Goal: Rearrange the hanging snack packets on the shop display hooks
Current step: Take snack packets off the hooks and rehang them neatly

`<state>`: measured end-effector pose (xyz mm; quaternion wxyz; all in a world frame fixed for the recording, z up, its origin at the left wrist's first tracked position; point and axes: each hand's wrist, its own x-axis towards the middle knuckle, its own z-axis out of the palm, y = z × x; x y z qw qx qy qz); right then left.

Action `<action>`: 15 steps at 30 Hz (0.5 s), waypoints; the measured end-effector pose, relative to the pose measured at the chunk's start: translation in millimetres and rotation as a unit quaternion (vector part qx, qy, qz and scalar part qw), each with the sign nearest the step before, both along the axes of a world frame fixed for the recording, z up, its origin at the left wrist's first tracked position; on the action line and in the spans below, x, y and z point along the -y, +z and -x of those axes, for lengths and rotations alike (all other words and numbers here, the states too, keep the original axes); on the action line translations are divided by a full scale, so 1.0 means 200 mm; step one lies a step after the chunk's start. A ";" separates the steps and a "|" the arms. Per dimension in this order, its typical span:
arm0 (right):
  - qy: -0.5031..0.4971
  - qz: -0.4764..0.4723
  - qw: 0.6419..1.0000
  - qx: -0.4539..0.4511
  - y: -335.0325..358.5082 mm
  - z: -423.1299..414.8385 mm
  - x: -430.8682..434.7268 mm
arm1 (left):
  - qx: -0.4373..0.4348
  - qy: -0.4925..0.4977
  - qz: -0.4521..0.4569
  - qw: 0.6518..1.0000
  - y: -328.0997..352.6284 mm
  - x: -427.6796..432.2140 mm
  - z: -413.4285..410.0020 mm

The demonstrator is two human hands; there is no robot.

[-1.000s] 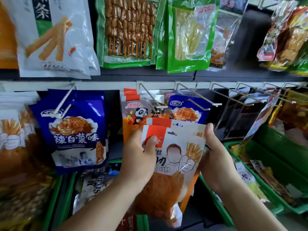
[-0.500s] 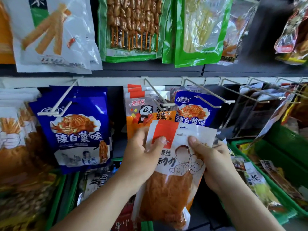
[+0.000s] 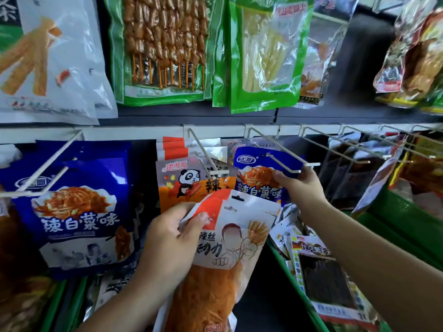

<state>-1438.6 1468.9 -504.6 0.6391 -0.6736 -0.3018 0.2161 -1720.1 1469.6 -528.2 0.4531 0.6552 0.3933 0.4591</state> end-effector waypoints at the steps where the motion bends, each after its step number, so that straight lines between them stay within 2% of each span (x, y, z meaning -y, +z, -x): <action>1: 0.020 0.000 1.000 -0.008 0.02 -0.02 -0.02 | 0.004 -0.001 0.007 1.000 0.00 0.00 0.00; 5: 0.032 -0.024 0.997 -0.070 0.05 -0.03 -0.04 | 0.010 -0.012 0.016 1.000 -0.01 0.00 0.01; 9: 0.058 -0.046 0.993 -0.090 0.02 0.03 -0.01 | 0.021 -0.032 0.010 0.999 0.00 0.00 0.04; 15: 0.022 -0.070 0.982 -0.174 0.05 0.14 0.18 | 0.027 -0.028 0.002 0.999 0.01 0.03 0.12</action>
